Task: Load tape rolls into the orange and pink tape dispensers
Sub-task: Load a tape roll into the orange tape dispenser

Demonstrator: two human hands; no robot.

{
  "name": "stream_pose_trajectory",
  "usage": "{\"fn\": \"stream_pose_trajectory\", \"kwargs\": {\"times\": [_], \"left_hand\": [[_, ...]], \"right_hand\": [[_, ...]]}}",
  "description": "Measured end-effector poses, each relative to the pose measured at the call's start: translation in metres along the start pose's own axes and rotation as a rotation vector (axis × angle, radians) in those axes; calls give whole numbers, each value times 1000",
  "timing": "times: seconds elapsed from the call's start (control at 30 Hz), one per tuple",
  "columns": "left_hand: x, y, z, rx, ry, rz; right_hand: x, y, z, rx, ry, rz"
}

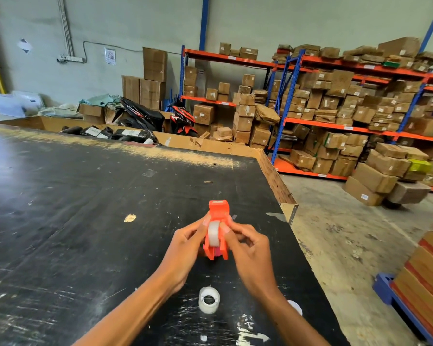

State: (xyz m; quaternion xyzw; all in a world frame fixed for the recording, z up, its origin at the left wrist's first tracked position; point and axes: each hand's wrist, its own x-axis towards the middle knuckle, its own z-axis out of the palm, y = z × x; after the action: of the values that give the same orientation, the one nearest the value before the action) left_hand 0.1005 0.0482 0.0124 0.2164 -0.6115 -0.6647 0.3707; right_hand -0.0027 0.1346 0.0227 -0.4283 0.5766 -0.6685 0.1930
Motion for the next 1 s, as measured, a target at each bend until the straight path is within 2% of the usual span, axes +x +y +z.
{"fn": "stream_pose_trajectory", "kwargs": {"times": [0.23, 0.33, 0.47, 0.5, 0.8, 1.0], "left_hand": [[5, 6, 3, 80, -3, 47], [6, 2, 3, 69, 29, 42], [4, 1, 6, 91, 89, 60], [5, 1, 6, 96, 100, 68], [4, 1, 8, 169, 79, 76], [2, -4, 9, 186, 85, 60]], "right_hand": [[17, -16, -9, -52, -167, -20], [18, -16, -10, -119, -235, 31], [24, -17, -19, -268, 22, -80], [25, -18, -20, -279, 29, -114], [29, -26, -31, -543, -328, -9], [31, -24, -28, -463, -264, -71]]}}
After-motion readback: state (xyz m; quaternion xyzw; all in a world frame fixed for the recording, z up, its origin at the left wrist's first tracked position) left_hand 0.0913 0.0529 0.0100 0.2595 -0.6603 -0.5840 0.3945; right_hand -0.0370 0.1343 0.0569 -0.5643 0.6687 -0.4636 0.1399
